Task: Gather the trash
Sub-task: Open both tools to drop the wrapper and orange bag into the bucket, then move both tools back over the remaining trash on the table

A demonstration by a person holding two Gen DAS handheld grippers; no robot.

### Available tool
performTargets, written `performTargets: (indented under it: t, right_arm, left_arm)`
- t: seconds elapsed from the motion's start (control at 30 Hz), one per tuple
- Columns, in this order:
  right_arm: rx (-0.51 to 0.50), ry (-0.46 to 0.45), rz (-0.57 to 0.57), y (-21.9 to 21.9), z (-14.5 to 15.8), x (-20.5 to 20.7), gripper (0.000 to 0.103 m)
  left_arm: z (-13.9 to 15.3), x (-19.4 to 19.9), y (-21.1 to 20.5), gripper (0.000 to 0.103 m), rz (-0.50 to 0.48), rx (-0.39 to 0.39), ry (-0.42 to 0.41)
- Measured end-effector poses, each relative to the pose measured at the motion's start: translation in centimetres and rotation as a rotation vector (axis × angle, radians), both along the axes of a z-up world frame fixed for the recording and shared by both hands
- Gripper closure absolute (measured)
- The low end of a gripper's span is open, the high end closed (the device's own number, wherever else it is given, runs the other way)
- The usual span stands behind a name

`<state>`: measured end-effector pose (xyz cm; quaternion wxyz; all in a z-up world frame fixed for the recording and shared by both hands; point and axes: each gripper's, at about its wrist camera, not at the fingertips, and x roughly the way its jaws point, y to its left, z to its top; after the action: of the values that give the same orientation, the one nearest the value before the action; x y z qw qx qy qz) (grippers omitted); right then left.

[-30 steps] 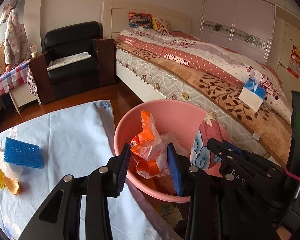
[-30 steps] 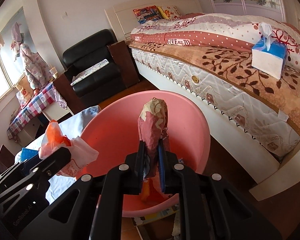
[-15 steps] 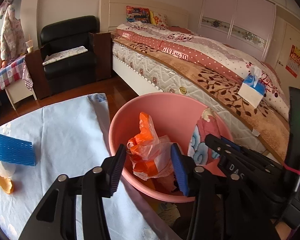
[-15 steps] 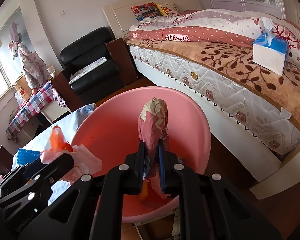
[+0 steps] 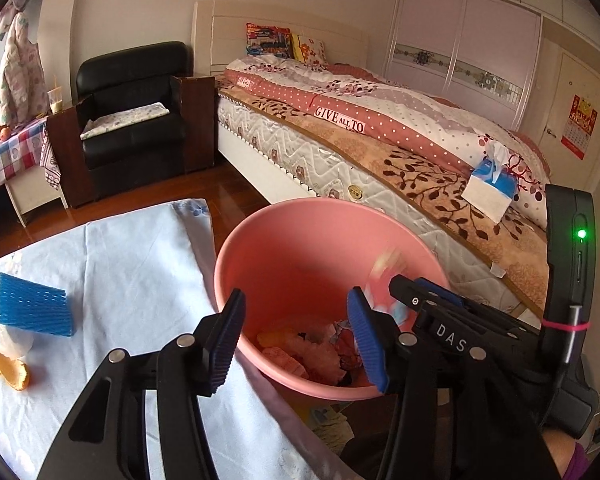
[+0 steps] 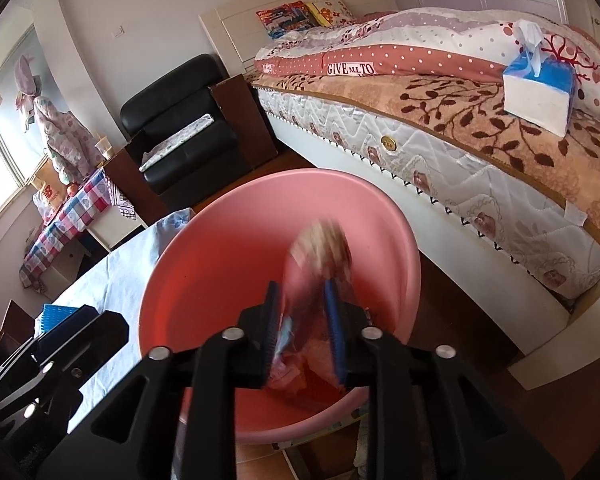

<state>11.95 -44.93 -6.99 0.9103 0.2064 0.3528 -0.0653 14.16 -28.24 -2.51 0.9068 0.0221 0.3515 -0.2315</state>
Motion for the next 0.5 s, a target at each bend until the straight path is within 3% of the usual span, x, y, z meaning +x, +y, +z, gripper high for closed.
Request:
performTargets:
  t: [0.07, 0.5]
  right_arm:
    - [0.005, -0.004, 0.002, 0.1, 0.1, -0.2, 0.068]
    - [-0.026, -0.062, 0.054, 3.6, 3.0, -2.8, 0.068]
  left_arm:
    - [0.2, -0.2, 0.2, 0.051, 0.004, 0.0, -0.006]
    - [1.9, -2.5, 5.3, 0.051, 0.082, -0.017, -0.027]
